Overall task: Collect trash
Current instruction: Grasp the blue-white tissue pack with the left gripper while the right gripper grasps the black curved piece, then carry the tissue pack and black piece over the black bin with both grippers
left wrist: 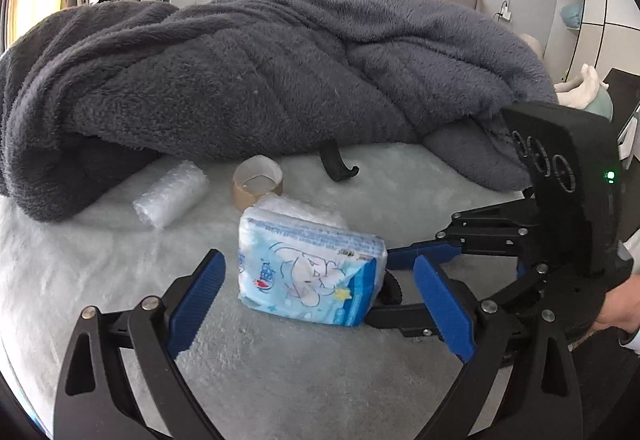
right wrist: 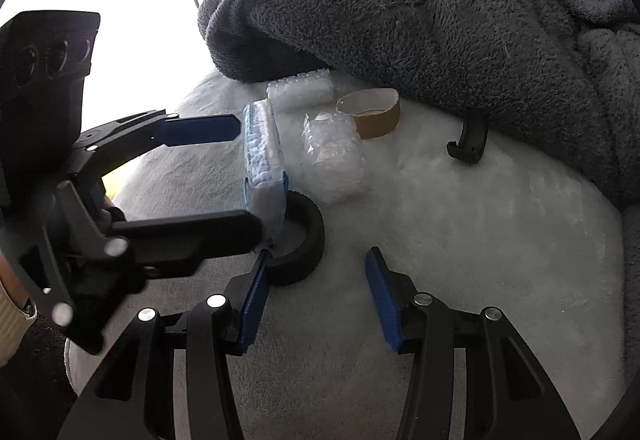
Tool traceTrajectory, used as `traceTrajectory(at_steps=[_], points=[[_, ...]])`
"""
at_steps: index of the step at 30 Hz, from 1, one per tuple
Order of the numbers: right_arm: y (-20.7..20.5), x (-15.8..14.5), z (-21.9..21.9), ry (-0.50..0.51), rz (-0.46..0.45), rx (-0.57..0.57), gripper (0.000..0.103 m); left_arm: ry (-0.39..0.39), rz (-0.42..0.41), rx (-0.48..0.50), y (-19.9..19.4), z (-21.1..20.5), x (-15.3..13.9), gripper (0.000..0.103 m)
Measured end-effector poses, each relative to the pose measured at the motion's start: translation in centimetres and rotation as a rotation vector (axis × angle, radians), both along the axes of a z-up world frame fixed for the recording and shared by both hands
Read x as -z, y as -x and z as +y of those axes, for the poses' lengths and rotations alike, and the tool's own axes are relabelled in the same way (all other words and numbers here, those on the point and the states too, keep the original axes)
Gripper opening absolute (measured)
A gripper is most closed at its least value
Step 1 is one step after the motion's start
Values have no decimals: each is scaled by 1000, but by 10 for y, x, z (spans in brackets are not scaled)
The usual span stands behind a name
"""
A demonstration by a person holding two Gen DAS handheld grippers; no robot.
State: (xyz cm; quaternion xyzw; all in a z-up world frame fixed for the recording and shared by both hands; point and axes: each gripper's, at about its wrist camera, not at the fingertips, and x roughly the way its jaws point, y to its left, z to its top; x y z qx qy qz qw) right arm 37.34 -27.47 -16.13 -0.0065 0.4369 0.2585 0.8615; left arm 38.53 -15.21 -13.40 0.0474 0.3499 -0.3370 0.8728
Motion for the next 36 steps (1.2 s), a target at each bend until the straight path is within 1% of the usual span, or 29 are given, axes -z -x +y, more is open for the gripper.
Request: traceTrajectory(at_steps=[3,5,6,9,13,18,27,31,33,34,36], points=[[0,0,0,-5,-1,0,49,16,12,-6,-5,0,2,95],[0,0,0,-6,-2,-2,49,33,22,-13,-9,1,2,89],[0,0,0,-8,-2,-2,49,41,28,-15,-10,2,2,82],[2,0,-1,-9,-2,1,49,52,46,-20,-14,4,3,78],[1,-1,2,-3,-4,3,48,54,37,-10,-12,3,0,71],[-3,-1,6,0,-6,4,48,92,15,-23,-9,12,-10,69],[-13,-2,14,10,-3,18,43,121,-3,-70,-9,39,-22,68],[-17,-2,19,27,-5,33,35,123,-8,-76,-8,47,-25,68],[-18,-3,21,36,-1,32,29,123,-11,-81,-7,52,-26,68],[-18,-3,23,42,0,29,23,123,-13,-87,-6,54,-27,68],[-19,-5,27,56,2,30,23,122,-15,-101,-5,59,-29,68]])
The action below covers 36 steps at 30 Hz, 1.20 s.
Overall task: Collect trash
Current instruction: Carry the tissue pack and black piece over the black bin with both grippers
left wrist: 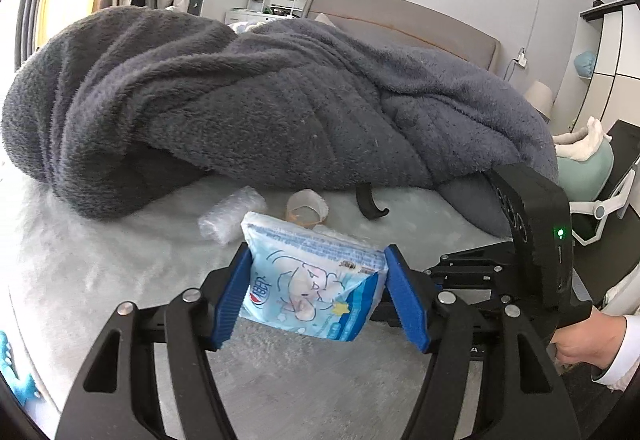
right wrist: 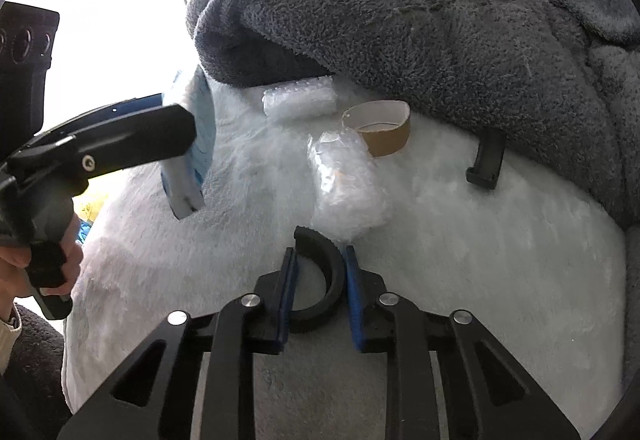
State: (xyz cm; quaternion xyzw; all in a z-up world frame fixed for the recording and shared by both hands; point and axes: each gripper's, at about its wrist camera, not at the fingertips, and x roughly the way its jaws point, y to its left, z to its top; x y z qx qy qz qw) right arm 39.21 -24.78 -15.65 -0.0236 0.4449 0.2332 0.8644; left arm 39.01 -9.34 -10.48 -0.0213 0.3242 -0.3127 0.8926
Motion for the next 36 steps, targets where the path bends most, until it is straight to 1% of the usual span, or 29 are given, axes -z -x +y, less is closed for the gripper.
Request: traceTrajectory(at_steps=[5,9,11,16,22,25,27,32,36], points=[[5,-12,9,0,-3,2,23,-11,-3,-46,6,11,-6,68],[9,-15,13,11,6,15,23,-29,1,-93,12,21,-9,68],[13,-18,16,0,7,23,23,-41,6,-121,16,27,-10,68],[24,-19,30,11,3,29,23,-70,35,-195,29,48,-9,68],[42,-24,46,7,-10,55,23,-70,78,-270,46,72,-9,68],[49,-27,52,-2,-14,76,23,-105,87,-307,57,78,-7,68],[54,-29,58,1,-18,94,23,-146,102,-348,65,84,-4,68],[63,-32,72,-12,-25,99,23,-159,123,-394,84,101,-2,68],[72,-35,88,-6,-35,87,23,-146,149,-419,98,117,2,68]])
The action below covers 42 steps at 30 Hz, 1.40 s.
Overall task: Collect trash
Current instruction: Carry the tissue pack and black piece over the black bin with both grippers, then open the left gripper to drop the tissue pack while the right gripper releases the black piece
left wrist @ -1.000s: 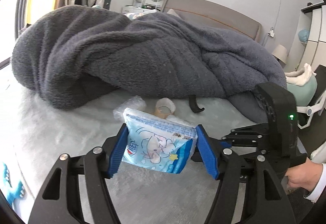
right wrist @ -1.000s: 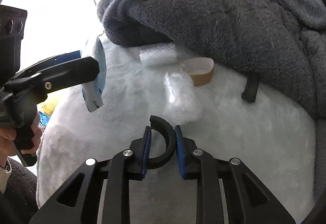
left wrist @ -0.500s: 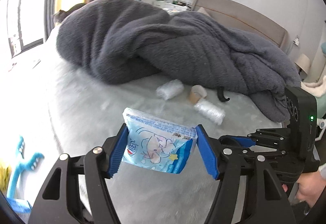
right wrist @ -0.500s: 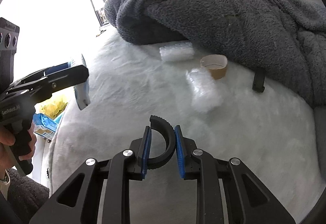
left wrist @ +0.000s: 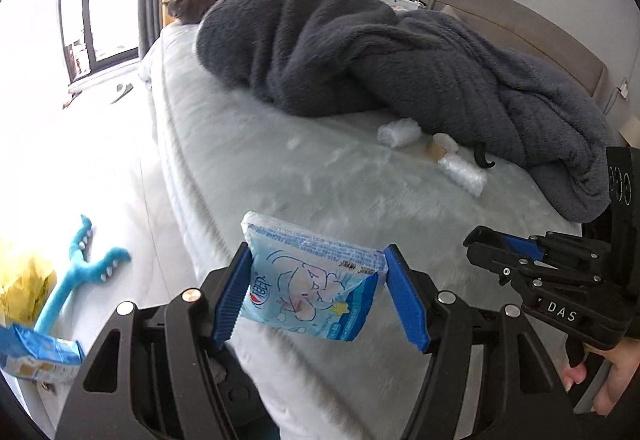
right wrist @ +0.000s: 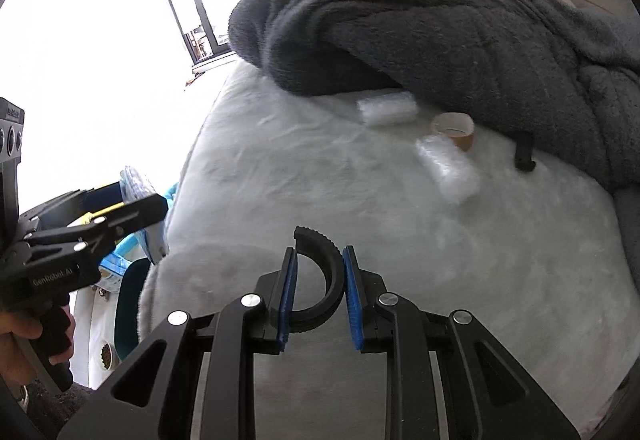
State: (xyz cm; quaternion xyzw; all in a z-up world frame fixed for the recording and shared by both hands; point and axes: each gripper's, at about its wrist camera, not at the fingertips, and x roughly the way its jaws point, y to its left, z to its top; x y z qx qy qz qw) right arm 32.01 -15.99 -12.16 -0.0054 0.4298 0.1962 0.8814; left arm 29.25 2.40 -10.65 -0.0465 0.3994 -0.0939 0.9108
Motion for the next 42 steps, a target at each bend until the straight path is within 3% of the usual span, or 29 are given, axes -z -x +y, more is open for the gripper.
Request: traceTrajectory(at_steps=[15,24,33,42], points=[[13,-4,80,-22,-13,-101,23,-31,92,-125,29,73,29,68],[15,-4,131,-28,-15,-184,23,-71,183,-184,39,115,64,68],[23,1,189,-36,2,-270,23,-50,317,-225,51,158,103,68],[26,22,227,10,53,-323,23,19,438,-228,64,190,137,69]])
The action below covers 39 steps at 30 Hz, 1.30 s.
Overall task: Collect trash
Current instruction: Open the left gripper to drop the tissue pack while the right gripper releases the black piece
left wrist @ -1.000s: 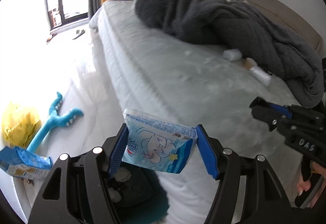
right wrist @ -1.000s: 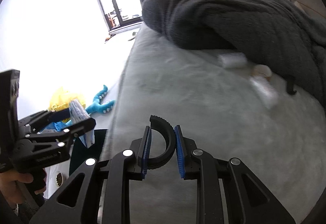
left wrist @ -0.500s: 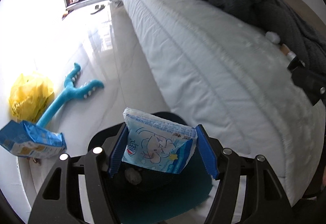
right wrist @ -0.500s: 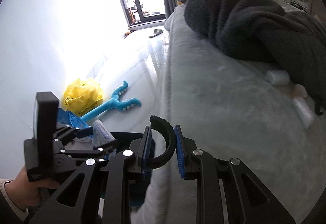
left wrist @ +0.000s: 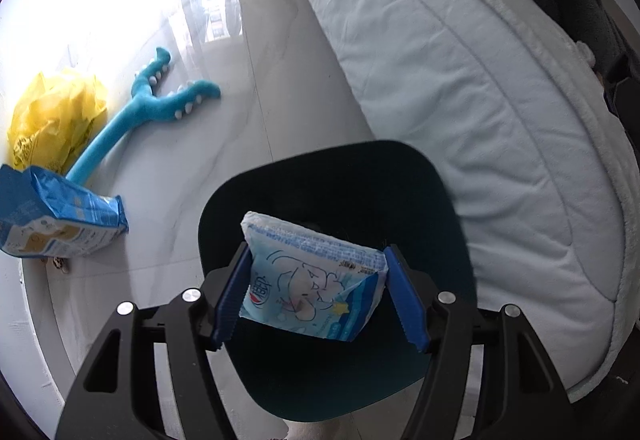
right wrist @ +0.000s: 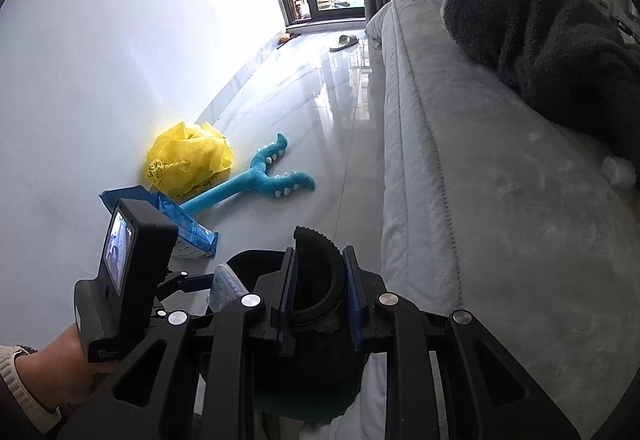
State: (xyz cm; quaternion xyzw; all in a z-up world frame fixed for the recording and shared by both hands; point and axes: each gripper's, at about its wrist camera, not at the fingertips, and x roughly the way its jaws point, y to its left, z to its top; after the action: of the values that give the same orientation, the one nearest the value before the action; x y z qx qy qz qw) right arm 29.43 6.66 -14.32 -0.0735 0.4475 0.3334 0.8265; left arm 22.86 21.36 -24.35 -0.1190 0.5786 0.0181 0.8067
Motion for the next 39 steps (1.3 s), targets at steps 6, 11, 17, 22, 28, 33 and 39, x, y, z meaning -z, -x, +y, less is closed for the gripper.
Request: traceTrajectory(at_steps=[6,11,17,22,28,33,39], points=[[1,20,17,41,39,-16,23,10,32,11,6,7,5,77],[-1,35,31,79,60,-24,23,31,15,4,11,16,-2,82],[-3,54,45,110,97,-36,23,30,-35,-22,17,33,-16,87],[-2,78,57,162,138,-53,23,-7,-118,-36,19,42,-37,87],[0,100,64,203,188,-58,23,2,-232,-58,21,47,-76,87],[0,117,69,234,221,-61,23,-3,-324,-72,21,47,-106,86],[10,144,84,320,252,-125,23,-16,-476,-47,28,43,-142,82]])
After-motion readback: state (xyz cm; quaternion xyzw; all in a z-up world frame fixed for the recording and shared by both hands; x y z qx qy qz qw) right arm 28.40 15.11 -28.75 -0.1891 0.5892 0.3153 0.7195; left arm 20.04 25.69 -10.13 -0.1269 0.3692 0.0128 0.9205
